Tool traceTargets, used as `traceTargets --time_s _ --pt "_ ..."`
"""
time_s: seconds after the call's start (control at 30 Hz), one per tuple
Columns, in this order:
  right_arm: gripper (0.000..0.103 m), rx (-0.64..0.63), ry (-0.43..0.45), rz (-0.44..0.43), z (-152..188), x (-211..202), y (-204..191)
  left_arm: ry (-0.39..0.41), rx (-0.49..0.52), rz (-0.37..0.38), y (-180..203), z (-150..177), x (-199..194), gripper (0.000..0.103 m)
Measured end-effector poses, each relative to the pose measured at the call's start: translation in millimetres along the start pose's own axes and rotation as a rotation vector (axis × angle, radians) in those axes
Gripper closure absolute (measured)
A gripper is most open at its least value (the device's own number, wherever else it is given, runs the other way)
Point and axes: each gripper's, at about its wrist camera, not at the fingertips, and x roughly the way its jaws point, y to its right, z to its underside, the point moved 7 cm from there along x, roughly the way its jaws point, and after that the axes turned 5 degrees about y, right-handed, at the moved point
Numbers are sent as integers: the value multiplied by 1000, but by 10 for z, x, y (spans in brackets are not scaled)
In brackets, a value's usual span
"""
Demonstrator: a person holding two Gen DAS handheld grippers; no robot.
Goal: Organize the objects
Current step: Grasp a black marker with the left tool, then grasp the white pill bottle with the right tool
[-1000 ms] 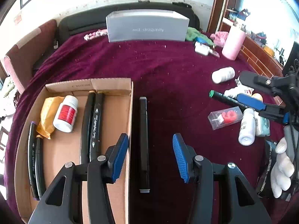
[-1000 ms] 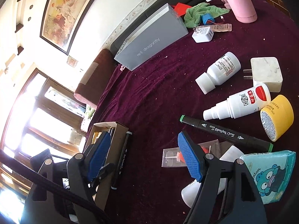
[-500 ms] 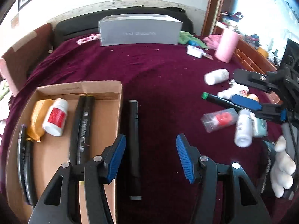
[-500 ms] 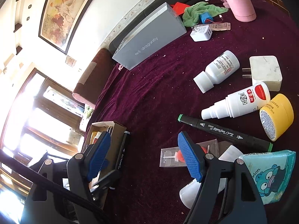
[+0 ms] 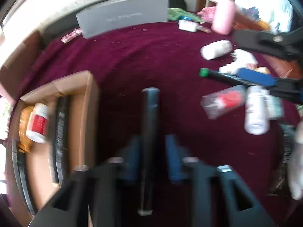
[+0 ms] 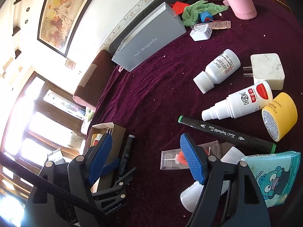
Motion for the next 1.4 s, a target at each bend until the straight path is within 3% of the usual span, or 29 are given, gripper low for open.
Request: traceTargets --time_s 0.07,0.33,0.47,0.63,0.77,0.9,1.1,1.2,1.3,1.33,1.4 --pt "28 2 5 4 -10 -10 15 11 20 0 53 49 -42 90" --pt "28 -6 48 -4 -115 -162 14 -6 -67 102 107 277 -238 90" --pt "28 20 47 -13 -114 -369 22 3 -39 85 165 329 -274 90" --pt "29 -71 -7 199 -46 -534 148 40 -43 76 214 287 -221 90" --pt "29 -45 -60 222 54 -675 198 51 -114 190 179 315 -285 92" --pt "29 -23 -151 228 272 -533 159 89 -134 228 161 313 -435 92" --pt "30 26 -129 428 364 -256 381 137 -153 261 91 372 -703 92" --pt "37 26 -90 531 352 -156 436 148 -167 273 44 406 -761 92" --pt "57 3 -38 620 346 -112 471 160 -186 286 -26 442 -842 92" --pt "67 3 -28 621 345 -120 478 168 -189 282 -67 459 -881 92" --pt "69 20 -19 596 353 -161 494 179 -202 282 -140 481 -940 92"
